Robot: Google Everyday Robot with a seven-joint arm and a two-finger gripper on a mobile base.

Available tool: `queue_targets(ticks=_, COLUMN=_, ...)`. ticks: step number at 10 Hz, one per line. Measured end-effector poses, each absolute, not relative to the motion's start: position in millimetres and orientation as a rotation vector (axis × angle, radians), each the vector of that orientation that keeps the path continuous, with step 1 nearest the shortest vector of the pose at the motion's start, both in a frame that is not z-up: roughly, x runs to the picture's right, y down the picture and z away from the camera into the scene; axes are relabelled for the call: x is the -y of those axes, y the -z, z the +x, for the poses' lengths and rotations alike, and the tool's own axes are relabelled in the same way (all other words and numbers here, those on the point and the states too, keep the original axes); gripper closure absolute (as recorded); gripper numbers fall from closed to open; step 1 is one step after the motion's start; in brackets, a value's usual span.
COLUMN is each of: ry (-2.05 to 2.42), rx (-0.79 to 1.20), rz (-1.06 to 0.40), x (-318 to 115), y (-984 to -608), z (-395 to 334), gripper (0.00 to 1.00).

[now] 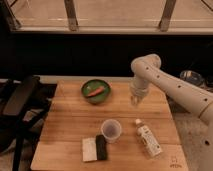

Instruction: Move the arm in a circular motion

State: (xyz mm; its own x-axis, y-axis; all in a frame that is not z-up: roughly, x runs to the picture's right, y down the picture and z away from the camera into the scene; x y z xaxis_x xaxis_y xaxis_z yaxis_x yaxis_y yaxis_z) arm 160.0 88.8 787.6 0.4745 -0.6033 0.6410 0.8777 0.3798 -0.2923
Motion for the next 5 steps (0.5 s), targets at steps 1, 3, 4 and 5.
queue_targets(ticks=1, ry=1.029, rx=0.518, rz=-0.663, x=-90.9, y=-784.9, z=137.2, gripper=1.00)
queue_targets(ticks=3, ry=1.082, rx=0.579, rz=-0.665, x=-88.1, y=-786.3, z=109.1, gripper=1.00)
queue_targets(ticks=4, ry=1.131, rx=0.619, rz=-0.676, x=-79.3, y=-796.3, z=90.2, gripper=0.99)
queue_targets(ticks=5, ry=1.153, rx=0.625, rz=-0.684, x=-72.3, y=-803.8, z=84.5, gripper=0.95)
